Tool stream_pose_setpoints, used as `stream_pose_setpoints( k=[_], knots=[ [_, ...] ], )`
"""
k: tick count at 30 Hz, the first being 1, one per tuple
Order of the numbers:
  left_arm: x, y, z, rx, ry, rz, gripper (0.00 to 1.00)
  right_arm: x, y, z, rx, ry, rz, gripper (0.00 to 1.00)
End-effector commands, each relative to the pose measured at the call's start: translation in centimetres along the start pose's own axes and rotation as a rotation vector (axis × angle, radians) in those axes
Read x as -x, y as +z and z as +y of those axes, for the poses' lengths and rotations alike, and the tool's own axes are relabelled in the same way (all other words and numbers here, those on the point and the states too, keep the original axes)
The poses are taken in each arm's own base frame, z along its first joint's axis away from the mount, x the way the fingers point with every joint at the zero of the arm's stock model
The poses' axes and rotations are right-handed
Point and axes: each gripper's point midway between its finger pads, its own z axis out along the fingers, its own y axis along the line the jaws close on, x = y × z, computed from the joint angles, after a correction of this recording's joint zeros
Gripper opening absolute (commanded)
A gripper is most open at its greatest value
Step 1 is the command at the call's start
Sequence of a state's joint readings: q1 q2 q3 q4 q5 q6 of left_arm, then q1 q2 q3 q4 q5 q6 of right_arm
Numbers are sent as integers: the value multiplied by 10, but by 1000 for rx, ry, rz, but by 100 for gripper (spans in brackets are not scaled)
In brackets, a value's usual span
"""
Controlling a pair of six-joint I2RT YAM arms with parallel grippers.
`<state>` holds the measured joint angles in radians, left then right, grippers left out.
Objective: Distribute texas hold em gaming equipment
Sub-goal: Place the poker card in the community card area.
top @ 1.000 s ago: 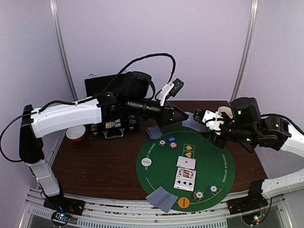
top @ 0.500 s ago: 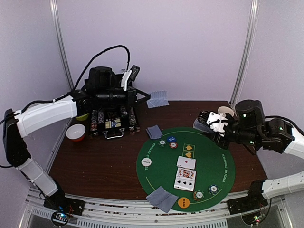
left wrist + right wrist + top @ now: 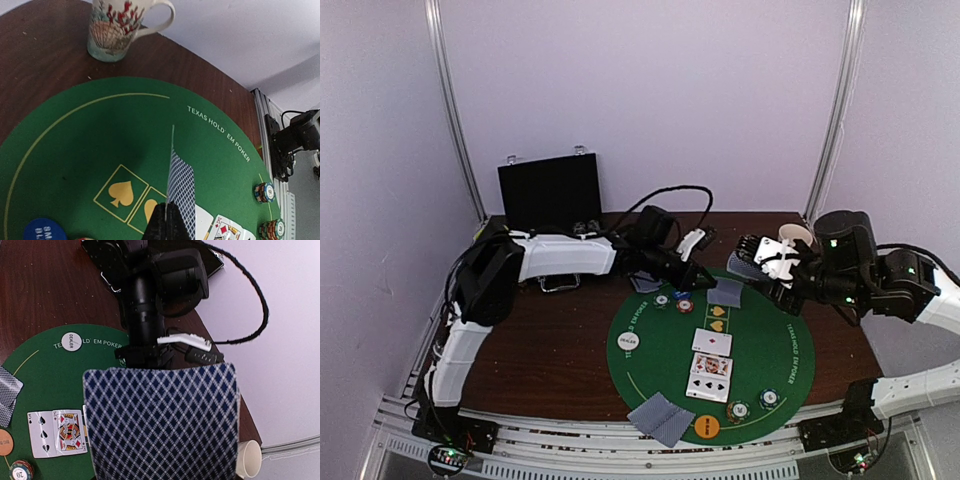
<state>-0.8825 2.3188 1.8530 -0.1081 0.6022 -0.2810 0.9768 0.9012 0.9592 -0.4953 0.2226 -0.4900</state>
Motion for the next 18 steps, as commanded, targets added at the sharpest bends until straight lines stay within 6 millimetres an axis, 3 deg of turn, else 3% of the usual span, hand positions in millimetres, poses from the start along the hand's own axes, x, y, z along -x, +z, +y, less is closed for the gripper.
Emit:
stream_pose_setpoints(
  k=[1,8,18],
  knots=[
    [-7,20,3,-43,41,37,0,1,0,0,1,7,-7,44],
    [-38,41,28,-7,56,106,0,3,3,3,11,6,-10,44],
    [-68,43,53,6,41,182,0,5,0,1,12,16,-20,44]
  ],
)
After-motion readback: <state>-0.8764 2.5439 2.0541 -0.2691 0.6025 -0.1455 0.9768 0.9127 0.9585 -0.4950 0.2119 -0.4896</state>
